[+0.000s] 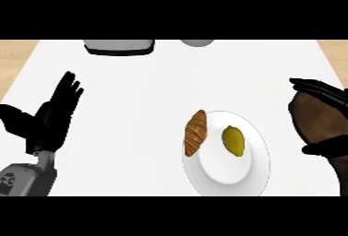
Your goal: Pick the lemon from the plate and place it in the pan
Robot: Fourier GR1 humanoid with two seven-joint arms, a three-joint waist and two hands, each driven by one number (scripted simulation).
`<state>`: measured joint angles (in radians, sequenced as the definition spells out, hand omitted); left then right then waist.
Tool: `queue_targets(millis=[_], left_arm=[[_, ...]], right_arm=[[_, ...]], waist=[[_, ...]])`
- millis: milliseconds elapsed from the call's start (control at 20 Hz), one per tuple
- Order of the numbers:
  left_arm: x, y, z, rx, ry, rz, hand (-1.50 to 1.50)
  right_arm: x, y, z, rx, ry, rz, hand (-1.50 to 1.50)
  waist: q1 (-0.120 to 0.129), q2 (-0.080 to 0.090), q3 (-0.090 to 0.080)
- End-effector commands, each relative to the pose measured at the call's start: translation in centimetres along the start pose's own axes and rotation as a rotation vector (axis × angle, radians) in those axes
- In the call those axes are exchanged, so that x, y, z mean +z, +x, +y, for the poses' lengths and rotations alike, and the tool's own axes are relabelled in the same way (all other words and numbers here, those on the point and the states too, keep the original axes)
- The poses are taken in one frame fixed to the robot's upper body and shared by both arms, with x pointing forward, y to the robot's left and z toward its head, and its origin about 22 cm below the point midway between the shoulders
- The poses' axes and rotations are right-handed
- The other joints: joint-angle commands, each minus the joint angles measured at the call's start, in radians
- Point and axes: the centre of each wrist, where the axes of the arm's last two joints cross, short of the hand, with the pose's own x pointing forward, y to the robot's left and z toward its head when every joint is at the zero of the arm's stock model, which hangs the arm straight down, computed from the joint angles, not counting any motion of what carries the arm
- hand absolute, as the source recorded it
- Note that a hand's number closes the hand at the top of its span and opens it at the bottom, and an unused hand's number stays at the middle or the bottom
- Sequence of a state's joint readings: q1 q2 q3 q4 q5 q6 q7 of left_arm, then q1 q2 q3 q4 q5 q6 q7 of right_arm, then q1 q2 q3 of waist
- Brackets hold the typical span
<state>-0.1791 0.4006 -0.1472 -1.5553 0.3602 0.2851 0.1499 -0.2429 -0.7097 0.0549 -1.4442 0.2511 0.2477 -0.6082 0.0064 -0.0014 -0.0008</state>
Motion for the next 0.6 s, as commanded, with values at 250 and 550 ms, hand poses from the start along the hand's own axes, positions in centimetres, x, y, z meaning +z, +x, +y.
queue_targets(millis=[250, 550], left_arm=[[-0.4, 0.1, 0.7, -0.007, 0.008, -0.001, 0.0], [-0.2, 0.1, 0.0, -0.011, 0.01, 0.012, 0.0]], right_arm=[[-5.2, 3.6, 2.8, 0.233, 0.289, 0.112, -1.5], [-5.3, 4.4, 5.2, 0.315, 0.586, 0.206, -1.5]], waist=[[0.003, 0.003, 0.0], [-0.001, 0.001, 0.0]])
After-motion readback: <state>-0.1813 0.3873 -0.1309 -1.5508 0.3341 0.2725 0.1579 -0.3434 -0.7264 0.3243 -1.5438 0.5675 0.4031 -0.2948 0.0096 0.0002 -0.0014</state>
